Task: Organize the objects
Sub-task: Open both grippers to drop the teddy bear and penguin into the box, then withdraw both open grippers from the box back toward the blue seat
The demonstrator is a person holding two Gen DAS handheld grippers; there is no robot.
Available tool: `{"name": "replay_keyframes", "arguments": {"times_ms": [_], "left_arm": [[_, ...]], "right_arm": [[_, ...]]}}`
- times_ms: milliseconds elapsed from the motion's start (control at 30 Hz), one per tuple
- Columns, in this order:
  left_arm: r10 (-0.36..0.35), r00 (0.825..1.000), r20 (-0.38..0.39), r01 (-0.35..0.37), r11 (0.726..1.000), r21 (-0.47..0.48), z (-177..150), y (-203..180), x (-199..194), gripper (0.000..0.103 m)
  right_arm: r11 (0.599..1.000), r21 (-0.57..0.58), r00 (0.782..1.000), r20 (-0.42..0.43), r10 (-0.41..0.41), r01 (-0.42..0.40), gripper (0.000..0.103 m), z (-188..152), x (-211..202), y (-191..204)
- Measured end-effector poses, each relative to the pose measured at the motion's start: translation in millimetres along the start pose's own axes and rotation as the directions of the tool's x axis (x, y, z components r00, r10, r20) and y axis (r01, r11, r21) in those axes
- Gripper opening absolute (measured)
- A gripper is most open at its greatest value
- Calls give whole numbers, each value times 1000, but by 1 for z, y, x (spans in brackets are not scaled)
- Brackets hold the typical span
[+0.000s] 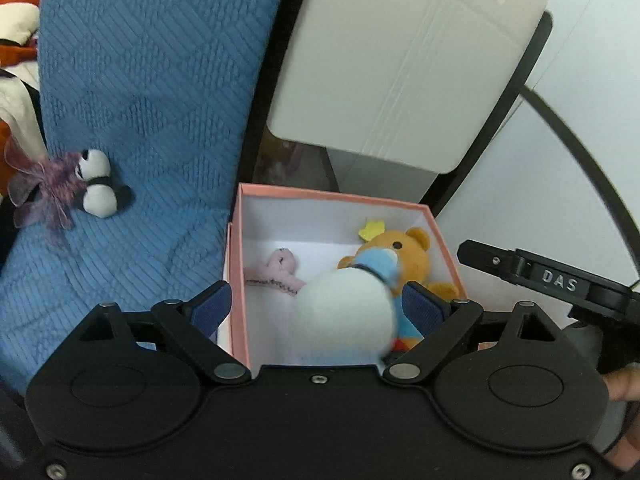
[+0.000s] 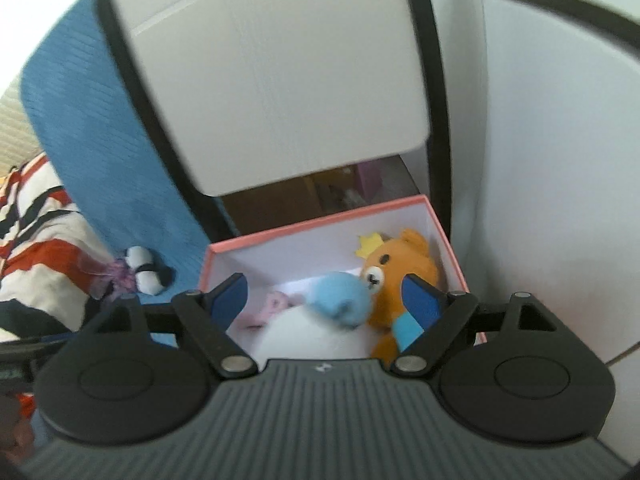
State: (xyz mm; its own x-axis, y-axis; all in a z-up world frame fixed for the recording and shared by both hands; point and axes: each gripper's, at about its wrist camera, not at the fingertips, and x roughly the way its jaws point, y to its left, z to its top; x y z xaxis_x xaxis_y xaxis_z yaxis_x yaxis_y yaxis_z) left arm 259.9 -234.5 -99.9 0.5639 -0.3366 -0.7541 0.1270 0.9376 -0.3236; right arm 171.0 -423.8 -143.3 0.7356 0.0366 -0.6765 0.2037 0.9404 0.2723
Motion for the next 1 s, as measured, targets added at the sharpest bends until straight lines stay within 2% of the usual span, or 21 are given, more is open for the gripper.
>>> {"name": "replay_keyframes", "arguments": {"times_ms": [333,600,1000], "left_arm": [[-19,995,100,17,1000,20,-2,24,-84,92],[-5,989,149,-3,999,50,-21,55,-145,93],[23,982,189,-27,999,21,-58,108,-207,95]], "right_arm": [[997,-52,995,80,58,-54,86,-14,-72,60],[990,-96,990,88,114,-105,86,-47,-121,110],[977,-152,984,81,160,-146,86,-90,-145,169]]}}
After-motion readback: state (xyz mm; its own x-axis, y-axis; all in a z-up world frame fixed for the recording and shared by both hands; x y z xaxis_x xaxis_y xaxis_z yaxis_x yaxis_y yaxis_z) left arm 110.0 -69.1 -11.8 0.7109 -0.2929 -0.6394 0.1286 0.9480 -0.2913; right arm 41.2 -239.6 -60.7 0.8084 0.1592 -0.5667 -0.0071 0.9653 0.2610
